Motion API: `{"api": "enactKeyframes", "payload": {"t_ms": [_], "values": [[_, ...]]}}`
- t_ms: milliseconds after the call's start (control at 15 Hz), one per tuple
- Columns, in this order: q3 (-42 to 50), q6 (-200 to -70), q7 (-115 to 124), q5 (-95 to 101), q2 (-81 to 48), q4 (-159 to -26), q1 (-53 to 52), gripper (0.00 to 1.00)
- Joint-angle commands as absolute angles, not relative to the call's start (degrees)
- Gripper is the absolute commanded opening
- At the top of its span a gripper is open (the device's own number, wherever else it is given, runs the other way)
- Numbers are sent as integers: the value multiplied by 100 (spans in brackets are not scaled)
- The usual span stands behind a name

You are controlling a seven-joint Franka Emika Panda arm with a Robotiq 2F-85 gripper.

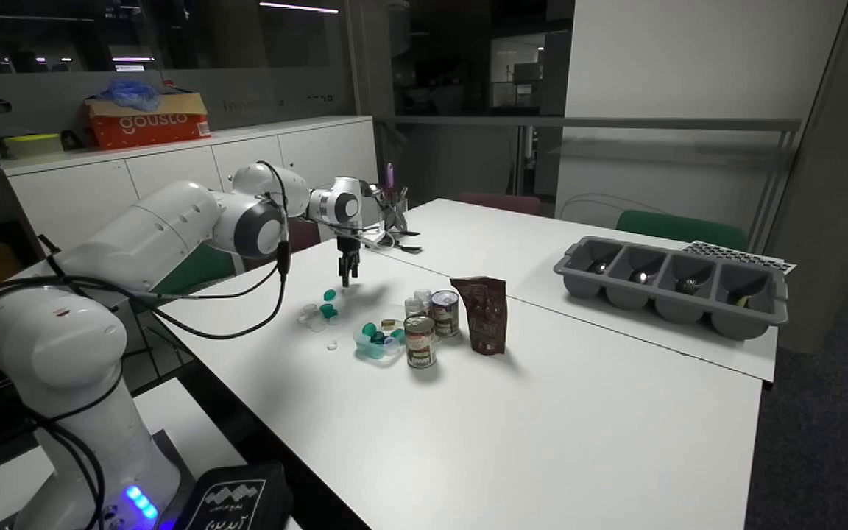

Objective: Pick up a clear disc from the table and put it in the lunchbox

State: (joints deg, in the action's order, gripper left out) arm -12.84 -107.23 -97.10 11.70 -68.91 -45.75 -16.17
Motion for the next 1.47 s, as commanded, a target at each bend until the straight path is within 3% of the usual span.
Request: {"api": "enactKeyframes", "payload": {"t_ms": [0,467,600,867,1000,1067,1267,1400], "values": [[-1363,-10585,-10027,1121,-7014,-4318,-1574,100],[-1368,-10614,-10126,1101,-7071,-4318,-1545,75],[-1364,-10611,-10121,1104,-7078,-4312,-1545,62],[-1361,-10613,-10116,1109,-7080,-4312,-1544,56],[-1360,-10614,-10110,1109,-7078,-4314,-1544,45],[-1359,-10618,-10106,1111,-7077,-4316,-1546,30],[-1356,-10626,-10098,1114,-7076,-4323,-1548,7],[-1353,-10637,-10090,1118,-7071,-4332,-1550,0]]}}
